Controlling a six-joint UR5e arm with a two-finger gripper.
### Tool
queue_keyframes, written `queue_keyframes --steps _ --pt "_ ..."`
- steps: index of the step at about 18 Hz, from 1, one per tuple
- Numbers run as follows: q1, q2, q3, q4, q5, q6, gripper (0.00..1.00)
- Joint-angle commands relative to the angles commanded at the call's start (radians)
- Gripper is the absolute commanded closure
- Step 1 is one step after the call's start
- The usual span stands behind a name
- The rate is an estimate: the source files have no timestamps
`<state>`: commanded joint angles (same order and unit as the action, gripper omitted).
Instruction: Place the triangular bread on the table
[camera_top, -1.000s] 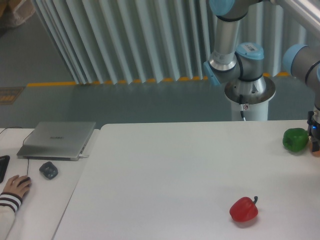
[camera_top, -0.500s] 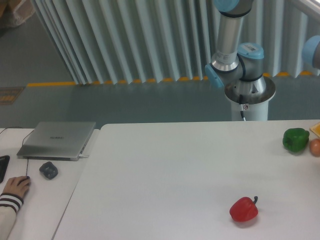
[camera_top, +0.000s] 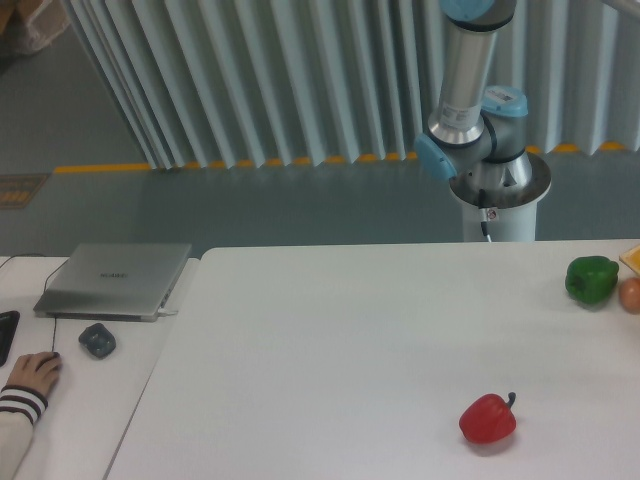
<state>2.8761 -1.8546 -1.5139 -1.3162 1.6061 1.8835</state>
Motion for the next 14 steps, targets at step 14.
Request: queue_keyframes --steps 14 --pt "-0.103 -0.005 -0.161 0.051 0.374 0.034 0.00"
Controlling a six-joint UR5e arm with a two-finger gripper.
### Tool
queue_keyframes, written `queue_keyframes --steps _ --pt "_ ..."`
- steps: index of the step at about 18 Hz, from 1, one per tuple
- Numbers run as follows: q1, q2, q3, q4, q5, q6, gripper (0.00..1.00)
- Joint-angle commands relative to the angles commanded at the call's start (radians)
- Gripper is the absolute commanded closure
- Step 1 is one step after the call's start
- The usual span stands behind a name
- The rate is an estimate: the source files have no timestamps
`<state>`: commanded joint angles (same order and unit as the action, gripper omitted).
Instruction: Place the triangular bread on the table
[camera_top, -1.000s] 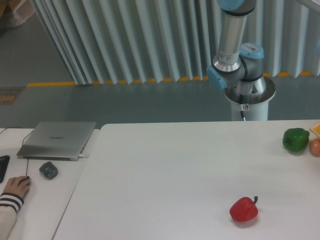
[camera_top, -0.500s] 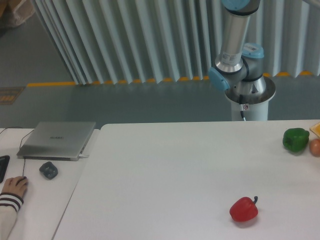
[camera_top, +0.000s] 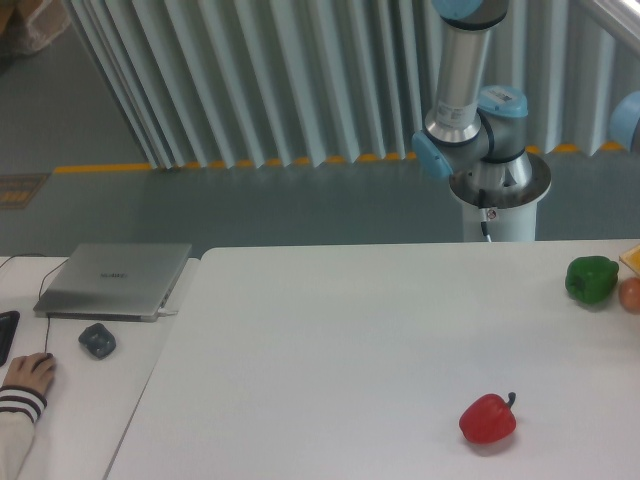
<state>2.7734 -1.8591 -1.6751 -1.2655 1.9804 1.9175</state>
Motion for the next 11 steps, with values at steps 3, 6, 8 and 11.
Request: queue_keyframes --steps 3,6,8,11 --pt "0.008 -0.011 -0.028 0.047 0.014 0.003 0.00" --pt "0.018 -0.037 -0.055 0.092 0.048 -0.003 0.00" --pt "0.026 -0.038 -0.058 0.092 0.054 -0.005 0.00" --pt "0.026 -0.049 -0.057 0.097 0.054 -0.008 0.00"
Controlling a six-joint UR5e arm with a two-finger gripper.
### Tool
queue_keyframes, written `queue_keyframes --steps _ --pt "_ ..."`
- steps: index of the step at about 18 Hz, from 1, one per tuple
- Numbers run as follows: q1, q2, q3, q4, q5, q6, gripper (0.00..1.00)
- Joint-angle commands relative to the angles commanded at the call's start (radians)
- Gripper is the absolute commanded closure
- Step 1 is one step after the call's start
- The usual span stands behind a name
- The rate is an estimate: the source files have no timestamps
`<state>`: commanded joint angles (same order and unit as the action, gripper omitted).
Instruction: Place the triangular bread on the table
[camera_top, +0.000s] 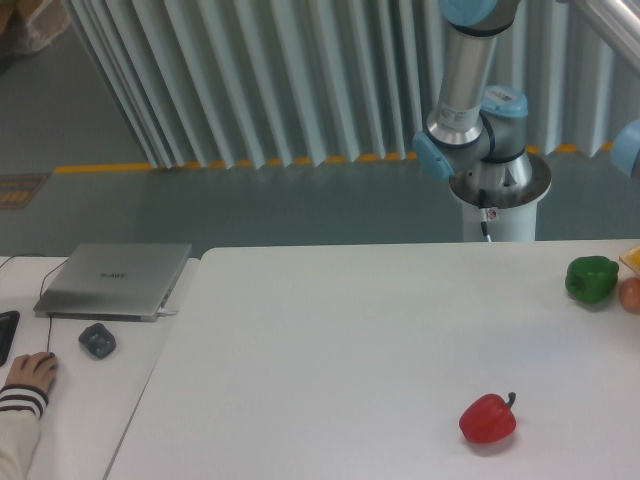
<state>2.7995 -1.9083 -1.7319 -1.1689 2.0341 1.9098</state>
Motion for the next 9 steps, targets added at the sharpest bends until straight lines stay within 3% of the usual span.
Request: queue_keyframes --steps 4,6,9 --pt "-0.005 -0.011 0.000 0.008 0.000 -0.003 0.01" --pt "-0.009 -0.020 0.000 0.021 0.006 0.000 0.24" --pt "-0.011 -0.026 0.003 0.023 0.014 0.006 0.70"
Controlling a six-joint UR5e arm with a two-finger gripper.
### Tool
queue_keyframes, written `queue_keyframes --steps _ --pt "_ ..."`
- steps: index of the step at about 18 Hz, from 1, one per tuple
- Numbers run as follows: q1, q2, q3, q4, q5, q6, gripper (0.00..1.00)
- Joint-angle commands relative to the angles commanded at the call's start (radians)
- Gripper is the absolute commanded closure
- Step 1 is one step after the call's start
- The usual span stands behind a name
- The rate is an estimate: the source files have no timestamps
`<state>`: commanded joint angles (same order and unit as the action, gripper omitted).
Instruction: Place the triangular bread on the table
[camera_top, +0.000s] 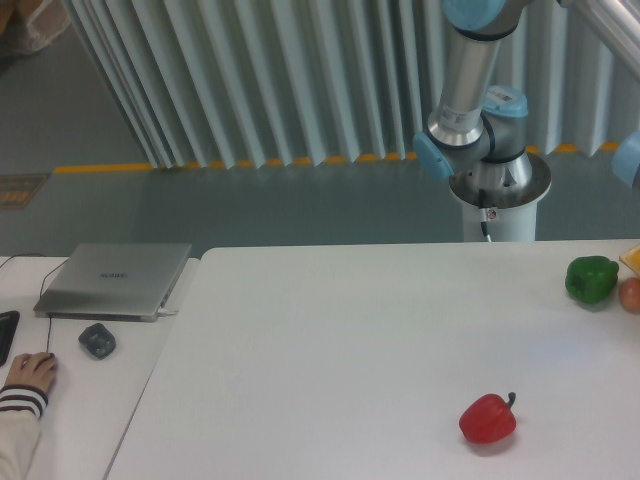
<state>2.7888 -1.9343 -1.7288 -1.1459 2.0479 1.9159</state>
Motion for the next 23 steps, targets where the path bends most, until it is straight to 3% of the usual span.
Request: queue_keyframes --steps 2,4,8,12,15,18,20,23 --pt "0.000 0.000 0.006 0.000 -0.002 0.003 0.89" --pt "0.002 0.005 0.011 0.000 -0.002 0.006 1.00" --pt "0.014 0.034 0.061 -0.031 -0.067 0.023 1.00" --pt "0.096 0.095 0.107 -0.119 -0.323 0.064 1.00" --pt "0.153 0.130 0.143 -0.193 -0.577 0.039 1.00" --pt "0.135 0.144 0.161 -0.204 -0.701 -0.136 1.00" --pt "0.038 0.152 0.175 -0.195 -0.703 -0.327 1.00" --pt "-0.107 0.111 0.175 -0.062 -0.677 -0.590 1.00"
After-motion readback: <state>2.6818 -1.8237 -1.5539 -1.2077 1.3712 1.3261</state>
